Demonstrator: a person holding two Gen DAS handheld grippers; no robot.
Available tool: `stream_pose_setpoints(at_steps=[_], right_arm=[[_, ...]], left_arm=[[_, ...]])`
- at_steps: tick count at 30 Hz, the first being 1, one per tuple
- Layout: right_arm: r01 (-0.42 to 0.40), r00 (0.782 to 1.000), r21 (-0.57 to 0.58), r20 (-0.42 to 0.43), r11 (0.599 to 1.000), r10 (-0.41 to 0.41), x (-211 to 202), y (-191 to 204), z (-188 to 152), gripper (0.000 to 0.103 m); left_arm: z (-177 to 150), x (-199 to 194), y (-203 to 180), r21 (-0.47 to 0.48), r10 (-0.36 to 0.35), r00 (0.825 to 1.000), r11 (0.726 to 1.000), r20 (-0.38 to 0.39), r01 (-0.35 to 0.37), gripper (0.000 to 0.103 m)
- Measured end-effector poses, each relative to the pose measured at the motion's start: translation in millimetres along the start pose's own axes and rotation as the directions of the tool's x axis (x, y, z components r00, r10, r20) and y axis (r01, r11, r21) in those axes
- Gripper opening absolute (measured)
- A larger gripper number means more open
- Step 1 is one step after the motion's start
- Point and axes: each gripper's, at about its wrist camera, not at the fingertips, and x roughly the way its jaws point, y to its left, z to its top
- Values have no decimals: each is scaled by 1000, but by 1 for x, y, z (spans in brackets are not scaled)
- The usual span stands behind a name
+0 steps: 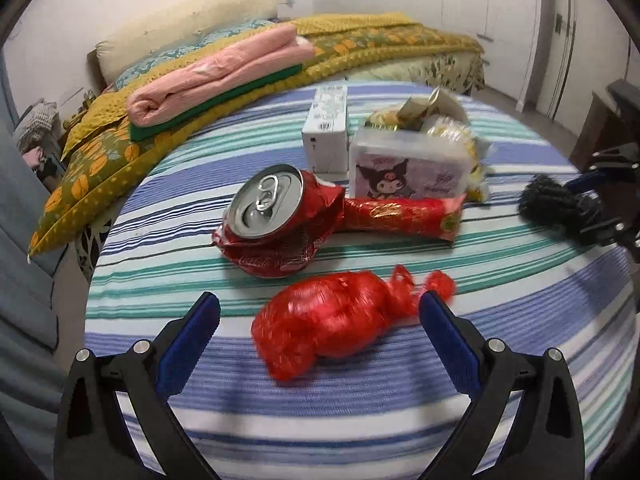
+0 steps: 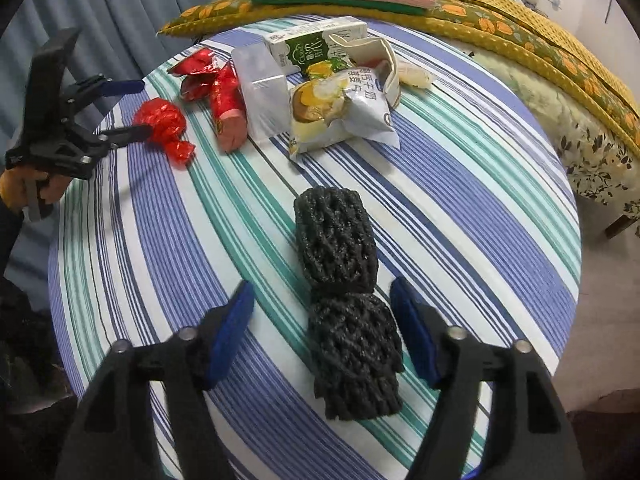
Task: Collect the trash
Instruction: 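Grasp the red plastic bag with the left tool while the right tool carries the net, then open both tools over the blue wastebasket to drop the bag and net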
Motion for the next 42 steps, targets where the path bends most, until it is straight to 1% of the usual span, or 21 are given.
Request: stream_pose_setpoints(at_steps=[1,3,4,5,6,7,9,10,12,15,18,19,22,25,28,30,32,34,37,40,42], right_arm=[[1,1000,5,2,1000,-1,1,0,1,56],[4,1000,19,19,1000,-5,-4,-3,-2,35],[-2,1000,28,27,1000,1,-8,-5,-4,35],[-14,999,42,39,999,12,-13,-8,-7,34],[-17,999,52,51,999,15,-18,-10,-10,34],[-17,998,61,63,998,14,-23,-13,-13,34],[-34,997,81,78,996,28,-28,-18,-18,34],[-52,995,95,87,994,44,-30,-22,-20,33],[-99,990,140,115,985,84,-34,-30,-27,33],[-155,979,204,160,967,123,-41,-44,-38,33],[-207,964,277,223,938,147,-57,-66,-55,33],[-211,960,304,245,929,138,-66,-78,-65,33],[-176,959,359,272,917,77,-85,-109,-91,33],[-108,964,440,265,892,-14,-98,-149,-128,33],[-57,967,548,237,834,-89,-102,-197,-170,33],[-36,969,597,218,802,-119,-101,-219,-191,33],[-22,968,639,205,769,-142,-97,-238,-211,33],[-19,968,677,196,736,-154,-91,-257,-228,33],[-35,968,708,200,706,-153,-84,-273,-245,33],[-56,968,727,208,684,-142,-78,-285,-254,33],[-62,968,735,210,675,-140,-78,-295,-260,33]], left_arm=[[1,5,-1,4,-1,1000,1000,-10,1,99],[1,14,-4,9,-20,1000,1000,-23,20,99],[0,16,-6,8,-38,999,999,-29,39,98],[-1,17,-6,4,-57,998,998,-31,57,94],[-3,16,-6,-14,-98,994,995,-37,98,80],[-5,14,-6,-29,-118,992,993,-37,117,71],[-10,6,-8,-59,-147,989,988,-26,146,62],[-12,4,-10,-70,-146,989,987,-23,144,58],[-16,-5,-21,-94,-133,991,987,-14,132,55],[-18,-19,-46,-115,-133,991,984,9,133,55],[-9,-31,-82,-160,-131,991,978,27,133,55],[-3,-36,-97,-171,-152,988,973,37,156,55],[18,-46,-148,-165,-213,975,961,68,221,55],[42,-52,-208,-123,-275,958,951,86,284,56],[65,-49,-268,-88,-341,937,934,75,347,56],[79,-44,-312,-54,-365,929,928,61,368,56],[88,-38,-345,-22,-372,927,927,45,374,57],[95,-28,-381,7,-392,920,920,28,392,57],[100,-7,-425,46,-382,924,923,-4,381,58],[101,19,-460,69,-373,927,924,-46,375,58],[99,33,-471,82,-363,929,926,-64,368,59]])
